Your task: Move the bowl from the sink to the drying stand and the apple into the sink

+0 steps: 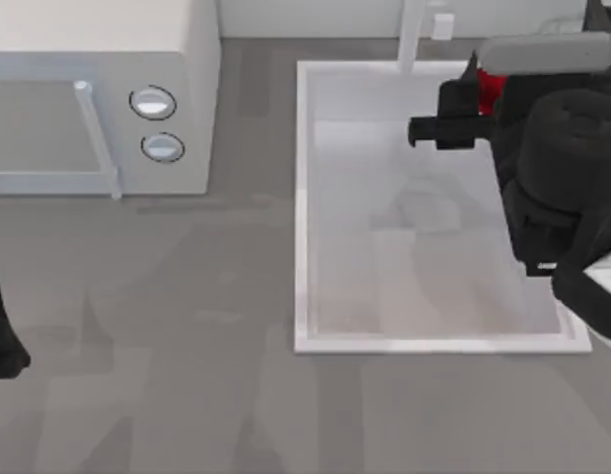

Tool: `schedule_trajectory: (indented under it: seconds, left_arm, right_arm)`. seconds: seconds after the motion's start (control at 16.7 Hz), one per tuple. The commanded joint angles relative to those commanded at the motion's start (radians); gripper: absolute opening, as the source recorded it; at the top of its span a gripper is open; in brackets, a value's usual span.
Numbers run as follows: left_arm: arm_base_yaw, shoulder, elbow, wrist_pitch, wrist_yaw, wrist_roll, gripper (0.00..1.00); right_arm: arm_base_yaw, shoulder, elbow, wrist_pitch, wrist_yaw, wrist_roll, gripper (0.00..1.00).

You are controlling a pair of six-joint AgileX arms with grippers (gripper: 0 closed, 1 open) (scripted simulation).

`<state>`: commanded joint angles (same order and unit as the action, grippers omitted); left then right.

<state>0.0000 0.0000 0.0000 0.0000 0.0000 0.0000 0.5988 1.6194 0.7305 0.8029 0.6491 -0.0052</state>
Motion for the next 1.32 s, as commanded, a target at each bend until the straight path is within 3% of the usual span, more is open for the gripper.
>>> schedule_trajectory:
  seconds: [0.72, 1.32]
  left_arm:
    - [0.0, 0.0, 0.0, 0.0, 0.0, 0.0, 1.0]
    - [0.0, 0.0, 0.0, 0.0, 0.0, 0.0, 1.0]
  right_arm:
    - [0.051, 0.057, -0.027, 0.146, 0.028, 0.025, 0.0]
    - [0.052, 0.556, -0.111, 0.75, 0.037, 0.02, 0.0]
